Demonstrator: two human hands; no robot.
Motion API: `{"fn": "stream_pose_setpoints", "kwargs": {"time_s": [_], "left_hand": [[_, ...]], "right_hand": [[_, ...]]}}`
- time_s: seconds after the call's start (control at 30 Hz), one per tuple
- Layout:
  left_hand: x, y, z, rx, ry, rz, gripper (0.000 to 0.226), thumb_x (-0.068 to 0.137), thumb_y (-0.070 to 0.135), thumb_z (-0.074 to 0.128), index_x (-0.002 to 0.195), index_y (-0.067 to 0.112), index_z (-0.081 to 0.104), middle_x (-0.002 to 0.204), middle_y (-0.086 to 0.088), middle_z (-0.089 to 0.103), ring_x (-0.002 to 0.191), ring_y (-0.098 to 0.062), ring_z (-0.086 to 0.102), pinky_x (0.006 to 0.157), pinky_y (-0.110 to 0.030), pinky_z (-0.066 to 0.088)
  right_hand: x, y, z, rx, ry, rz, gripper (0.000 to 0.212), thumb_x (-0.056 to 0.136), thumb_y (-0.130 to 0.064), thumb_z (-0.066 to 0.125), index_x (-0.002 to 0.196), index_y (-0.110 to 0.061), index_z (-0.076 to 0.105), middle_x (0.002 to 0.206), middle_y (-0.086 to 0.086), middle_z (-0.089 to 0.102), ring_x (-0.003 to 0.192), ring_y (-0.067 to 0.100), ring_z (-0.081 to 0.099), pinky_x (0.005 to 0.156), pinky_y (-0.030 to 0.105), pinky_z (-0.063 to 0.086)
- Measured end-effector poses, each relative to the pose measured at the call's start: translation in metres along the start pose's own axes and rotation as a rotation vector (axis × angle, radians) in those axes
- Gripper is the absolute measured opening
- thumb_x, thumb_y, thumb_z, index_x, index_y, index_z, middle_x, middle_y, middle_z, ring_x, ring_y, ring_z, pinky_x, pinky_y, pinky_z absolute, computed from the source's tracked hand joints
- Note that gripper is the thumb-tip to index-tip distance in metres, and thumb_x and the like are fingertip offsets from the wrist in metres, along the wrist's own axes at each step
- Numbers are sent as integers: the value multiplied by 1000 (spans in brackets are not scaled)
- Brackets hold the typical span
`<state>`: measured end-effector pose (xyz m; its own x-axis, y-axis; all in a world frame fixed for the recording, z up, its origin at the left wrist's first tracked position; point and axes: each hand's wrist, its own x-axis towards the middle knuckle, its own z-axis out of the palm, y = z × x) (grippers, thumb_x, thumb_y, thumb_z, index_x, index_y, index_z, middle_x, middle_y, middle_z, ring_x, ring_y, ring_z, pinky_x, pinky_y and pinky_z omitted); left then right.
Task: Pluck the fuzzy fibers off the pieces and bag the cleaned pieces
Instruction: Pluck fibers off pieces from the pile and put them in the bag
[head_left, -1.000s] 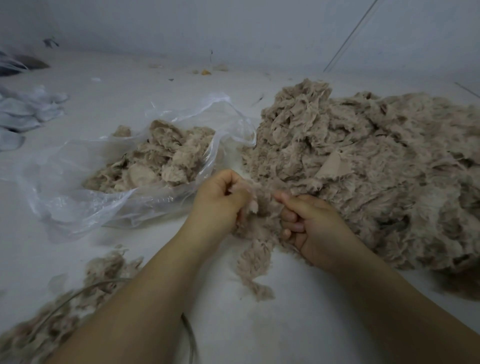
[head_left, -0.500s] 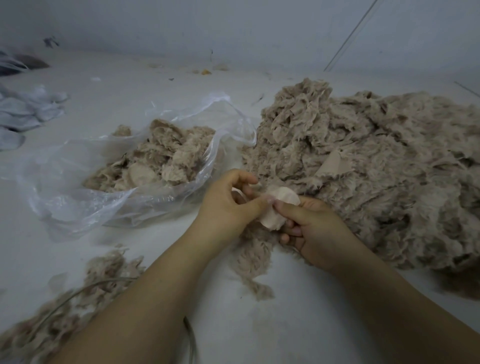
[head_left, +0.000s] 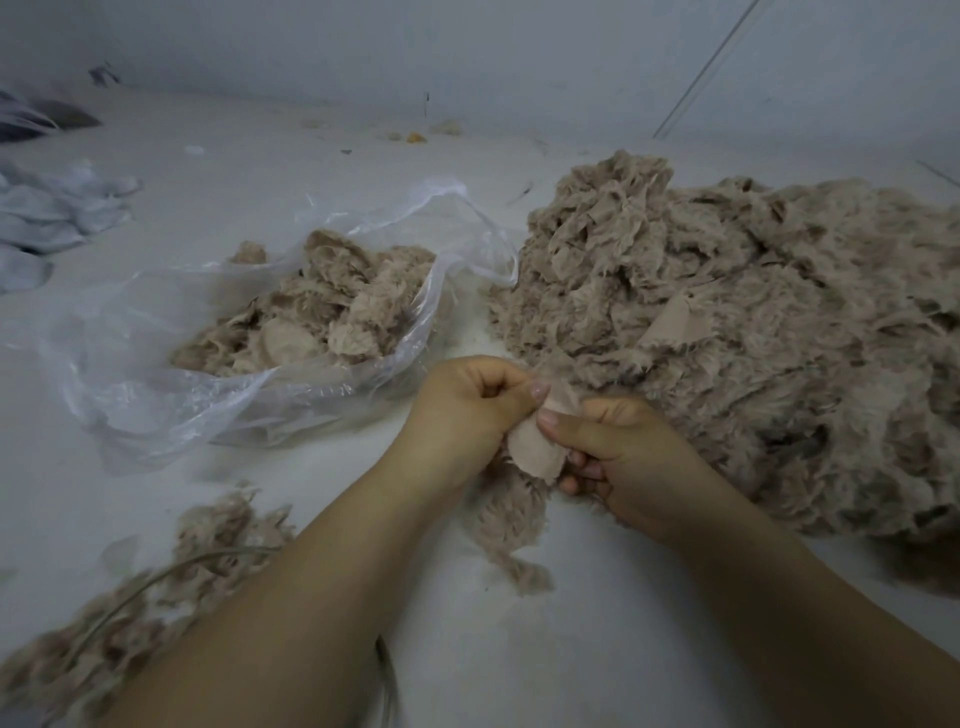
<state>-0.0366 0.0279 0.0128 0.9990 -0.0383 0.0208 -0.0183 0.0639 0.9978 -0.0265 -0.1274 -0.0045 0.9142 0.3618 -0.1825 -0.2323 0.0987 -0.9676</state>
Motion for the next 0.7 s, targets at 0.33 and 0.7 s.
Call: {"fn": "stream_pose_setpoints", "kwargs": {"time_s": [0.33, 0.7], "left_hand": [[-1, 0, -10, 128, -182, -158, 38, 91, 40, 65, 70, 8, 70, 50, -12, 54, 27, -16, 39, 33, -13, 21], [5, 11, -16, -318, 168, 40, 20, 100, 13, 51, 83, 7, 58, 58, -11, 61, 32, -15, 48, 31, -19, 25]], "right_hand": [[-2, -4, 0, 111, 50, 12, 30, 83, -33, 63, 69, -7, 55, 47, -4, 46, 41, 6, 49, 44, 20, 46], [0, -5, -2, 90, 35, 23, 35, 93, -2, 58, 60, -9, 69, 45, -3, 38, 36, 4, 38, 43, 20, 45]]}}
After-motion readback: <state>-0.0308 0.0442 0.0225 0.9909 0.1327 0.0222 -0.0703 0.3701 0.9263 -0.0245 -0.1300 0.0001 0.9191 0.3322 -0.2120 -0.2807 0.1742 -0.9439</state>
